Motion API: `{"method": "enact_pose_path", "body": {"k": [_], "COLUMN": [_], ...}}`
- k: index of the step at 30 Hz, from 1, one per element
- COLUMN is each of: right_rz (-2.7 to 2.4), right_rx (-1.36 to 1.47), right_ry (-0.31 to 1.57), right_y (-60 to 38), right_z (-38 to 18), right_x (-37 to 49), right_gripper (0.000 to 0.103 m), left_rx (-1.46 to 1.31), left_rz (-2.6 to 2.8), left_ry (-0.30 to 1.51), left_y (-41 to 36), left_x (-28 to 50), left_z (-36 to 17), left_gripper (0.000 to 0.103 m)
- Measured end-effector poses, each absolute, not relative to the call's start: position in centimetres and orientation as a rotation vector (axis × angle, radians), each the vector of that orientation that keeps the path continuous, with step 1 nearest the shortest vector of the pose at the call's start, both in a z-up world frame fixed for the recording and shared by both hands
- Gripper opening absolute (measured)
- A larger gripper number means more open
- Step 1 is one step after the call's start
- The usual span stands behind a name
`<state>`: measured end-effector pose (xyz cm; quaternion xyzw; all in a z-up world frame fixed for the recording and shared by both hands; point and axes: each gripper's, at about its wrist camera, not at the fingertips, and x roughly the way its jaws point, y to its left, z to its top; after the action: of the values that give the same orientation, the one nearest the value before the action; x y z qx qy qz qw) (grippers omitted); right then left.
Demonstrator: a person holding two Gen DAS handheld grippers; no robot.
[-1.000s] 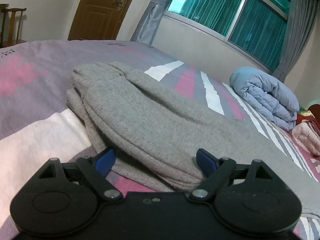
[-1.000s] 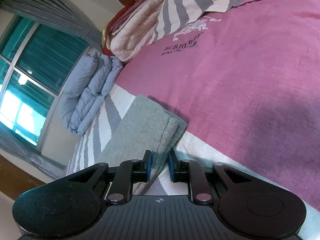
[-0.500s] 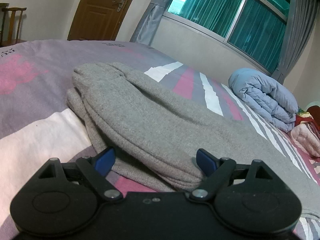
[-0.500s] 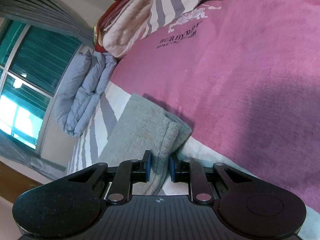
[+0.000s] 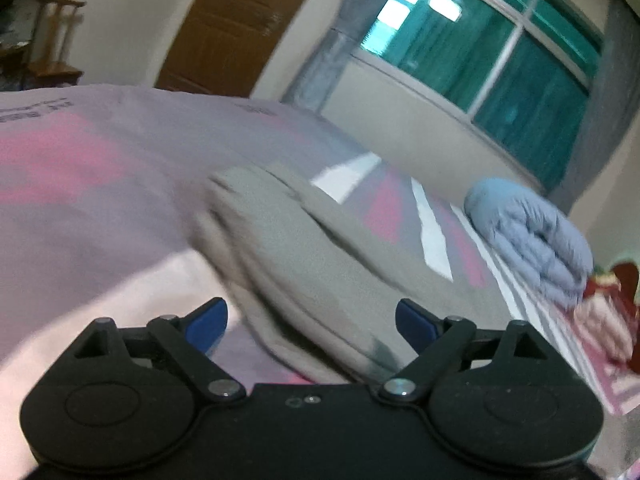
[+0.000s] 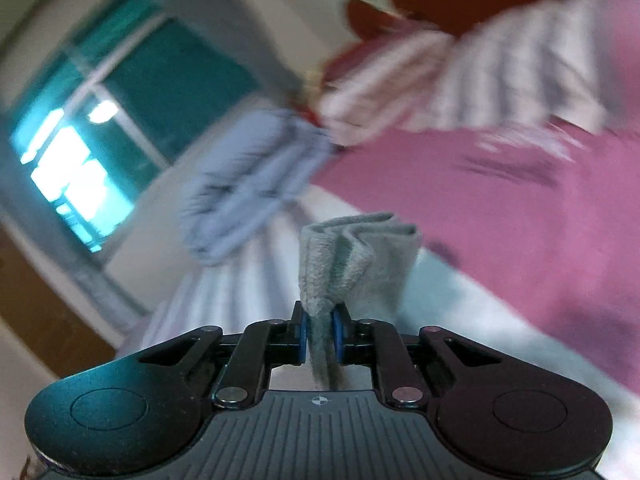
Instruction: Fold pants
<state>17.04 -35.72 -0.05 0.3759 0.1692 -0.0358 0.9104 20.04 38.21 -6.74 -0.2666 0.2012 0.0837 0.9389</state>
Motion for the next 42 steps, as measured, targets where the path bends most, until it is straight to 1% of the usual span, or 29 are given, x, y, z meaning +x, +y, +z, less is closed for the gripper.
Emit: {"method": "enact_pose_path", "body": {"k": [4, 8, 12, 14, 15, 16, 17, 18, 19, 21, 25, 27, 29, 30, 31, 32, 34, 38, 42], "right_rz": [0.065, 0.22, 0.368, 0.477, 0.529, 0.513, 0.5, 0.519, 0.536, 0.572, 0.598, 0.566, 0.469, 0.424, 0.475, 0.581, 0.59, 0.668, 0.558], "right_rx": [0.693, 0.635, 0.51, 0.412, 0.378, 0.332, 0.305, 0.328, 0.37, 0.428, 0.419, 0.477, 0.522, 0.534, 0.584, 0.625, 0.515, 0.59, 0.544], "right_ry": [0.296, 0.305, 0.429, 0.567, 0.709, 0.705, 0.629, 0.589, 0.598, 0.59, 0.584, 0.549, 0.56, 0.599, 0.668, 0.77, 0.732, 0.723, 0.603], "right_y": [-28.3, -19.1, -8.4, -3.0, -0.4, 1.0, 1.2, 1.0, 0.6, -0.5, -1.4, -2.6, -3.3, -2.9, -2.2, -0.7, 0.7, -1.6, -6.5], "right_z": [3.6, 4.2, 0.6, -3.2, -5.3, -5.9, -5.7, -5.5, -5.4, -5.2, -4.5, -4.0, -4.0, -4.5, -5.5, -7.1, -6.6, -5.8, -3.7], "right_x": [18.9, 20.1, 21.2, 21.5, 22.0, 21.1, 19.9, 19.0, 18.9, 19.0, 19.2, 19.3, 19.8, 20.5, 21.2, 21.9, 21.4, 21.1, 19.0], "right_gripper": [0.013, 0.013, 0.013, 0.019, 0.02, 0.023, 0.03, 0.033, 0.034, 0.034, 0.034, 0.034, 0.034, 0.033, 0.036, 0.04, 0.042, 0.042, 0.042], "left_rx": [-0.573, -0.565, -0.563, -0.584, -0.592, -0.593, -0.589, -0.582, -0.577, -0.573, -0.583, -0.579, -0.568, -0.565, -0.561, -0.557, -0.558, -0.575, -0.523], "left_rz": [0.213, 0.223, 0.221, 0.221, 0.22, 0.214, 0.21, 0.207, 0.204, 0.205, 0.201, 0.199, 0.2, 0.202, 0.204, 0.205, 0.203, 0.188, 0.143], "left_ry": [0.4, 0.402, 0.404, 0.405, 0.405, 0.405, 0.403, 0.403, 0.405, 0.409, 0.406, 0.412, 0.422, 0.427, 0.433, 0.439, 0.445, 0.436, 0.411], "left_y": [41.1, 42.5, 43.1, 43.2, 43.3, 43.4, 43.4, 43.4, 43.4, 43.1, 42.3, 42.0, 41.7, 41.5, 41.4, 41.3, 41.2, 41.0, 39.2], "left_x": [17.8, 16.0, 15.0, 14.8, 14.7, 14.5, 14.3, 14.3, 14.3, 14.3, 14.6, 14.9, 15.1, 15.3, 15.3, 15.4, 15.4, 15.4, 16.7], "left_z": [-6.7, -6.7, -6.6, -6.6, -6.6, -6.5, -6.5, -6.6, -6.7, -7.1, -7.4, -7.4, -7.4, -7.5, -7.5, -7.5, -7.4, -6.8, -5.4], "left_gripper": [0.086, 0.086, 0.087, 0.087, 0.087, 0.088, 0.089, 0.09, 0.09, 0.091, 0.092, 0.093, 0.093, 0.093, 0.093, 0.093, 0.093, 0.093, 0.093]}}
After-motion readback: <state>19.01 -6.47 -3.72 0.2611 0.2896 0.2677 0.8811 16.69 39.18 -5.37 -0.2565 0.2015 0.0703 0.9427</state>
